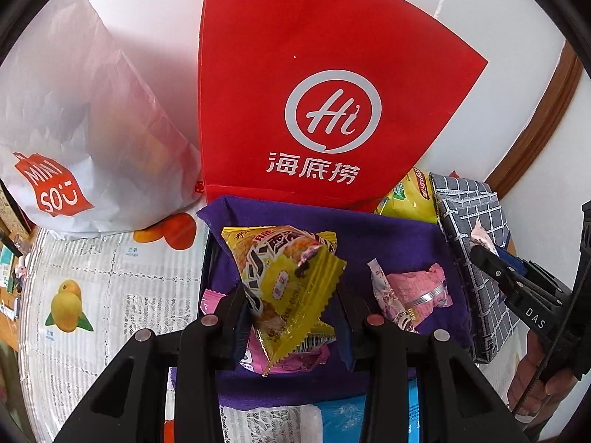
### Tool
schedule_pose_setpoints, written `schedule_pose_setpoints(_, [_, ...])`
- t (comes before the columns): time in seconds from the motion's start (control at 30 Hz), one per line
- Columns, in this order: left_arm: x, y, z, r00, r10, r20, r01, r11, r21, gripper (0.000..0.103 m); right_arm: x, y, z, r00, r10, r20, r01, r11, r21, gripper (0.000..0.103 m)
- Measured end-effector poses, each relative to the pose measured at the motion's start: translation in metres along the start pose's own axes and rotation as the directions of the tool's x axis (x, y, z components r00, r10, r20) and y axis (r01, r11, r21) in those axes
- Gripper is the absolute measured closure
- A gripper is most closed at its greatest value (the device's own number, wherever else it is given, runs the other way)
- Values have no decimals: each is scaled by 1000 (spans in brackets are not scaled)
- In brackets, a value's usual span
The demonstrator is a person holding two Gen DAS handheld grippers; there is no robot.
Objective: Organize snacks
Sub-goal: 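Lift and carry the yellow bag and wafer packet over the purple towel, then lower the yellow bag with the left tool while the right lowers the wafer packet, then open both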
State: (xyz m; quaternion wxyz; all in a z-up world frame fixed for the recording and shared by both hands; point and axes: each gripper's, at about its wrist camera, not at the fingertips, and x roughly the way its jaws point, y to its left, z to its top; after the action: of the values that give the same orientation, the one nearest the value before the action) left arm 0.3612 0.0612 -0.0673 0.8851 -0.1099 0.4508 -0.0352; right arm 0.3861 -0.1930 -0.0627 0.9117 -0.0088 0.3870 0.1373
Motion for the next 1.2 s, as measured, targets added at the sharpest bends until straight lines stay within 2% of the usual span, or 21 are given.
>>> schedule_pose_setpoints(0.67, [2, 9, 1, 1000, 12, -20, -13, 1000, -22, 67, 8, -2, -2, 999, -15, -30, 15, 1000, 2, 68])
schedule_pose_setpoints(0.8, [5, 13, 1, 999, 16, -31, -17, 999, -28, 67, 14, 3, -3, 999, 1, -42, -1, 1000, -13, 68])
schedule_pose_setpoints(1.2, [29, 6, -3, 995, -17, -99, 15, 1000, -22, 67, 57, 22, -15, 984, 46, -175, -54, 998, -42, 68])
